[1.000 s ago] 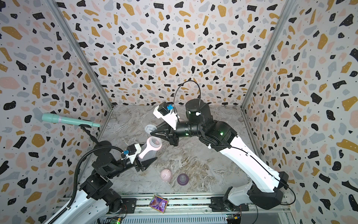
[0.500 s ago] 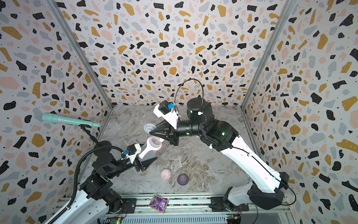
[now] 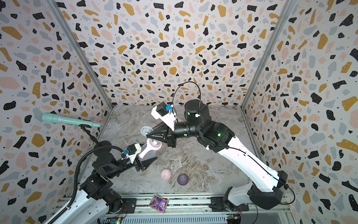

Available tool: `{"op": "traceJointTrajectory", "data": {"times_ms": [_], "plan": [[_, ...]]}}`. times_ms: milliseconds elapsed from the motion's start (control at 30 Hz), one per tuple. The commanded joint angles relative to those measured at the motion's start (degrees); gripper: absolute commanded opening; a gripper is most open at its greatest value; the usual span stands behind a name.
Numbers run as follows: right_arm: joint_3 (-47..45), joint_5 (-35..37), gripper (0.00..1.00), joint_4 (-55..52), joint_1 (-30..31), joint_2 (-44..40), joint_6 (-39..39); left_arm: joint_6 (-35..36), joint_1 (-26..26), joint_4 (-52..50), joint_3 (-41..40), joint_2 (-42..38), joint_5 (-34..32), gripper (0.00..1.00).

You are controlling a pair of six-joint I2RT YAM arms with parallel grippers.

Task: Assemble the baby bottles
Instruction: Place the straw into the baby bottle.

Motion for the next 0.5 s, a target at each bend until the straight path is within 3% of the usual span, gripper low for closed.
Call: {"op": "traceJointTrajectory", "data": {"times_ms": [0,133,300,467], "plan": [[-1.33,-2.4,0.0,2.47,0.22,-1.99,2.03,-0.29,0.28,6.62,0.43,-0.44,-0.29,0.29],[-3.36,-5.1,0.0,0.49,-1.79,-1.9,3.78,-1.79,0.28,12.8,-0.96,-0.96,-0.04,0.28],[-5.22,-16.86,0.0,-0.33,-8.66,-1.75,9.41,-2.17,0.28,19.5,-3.01,-2.56,-0.07,0.28],[-6.1,-21.44,0.01,-2.95,-8.67,0.17,9.76,-0.08,0.28,20.57,-3.55,-2.85,-0.4,0.28]]}}
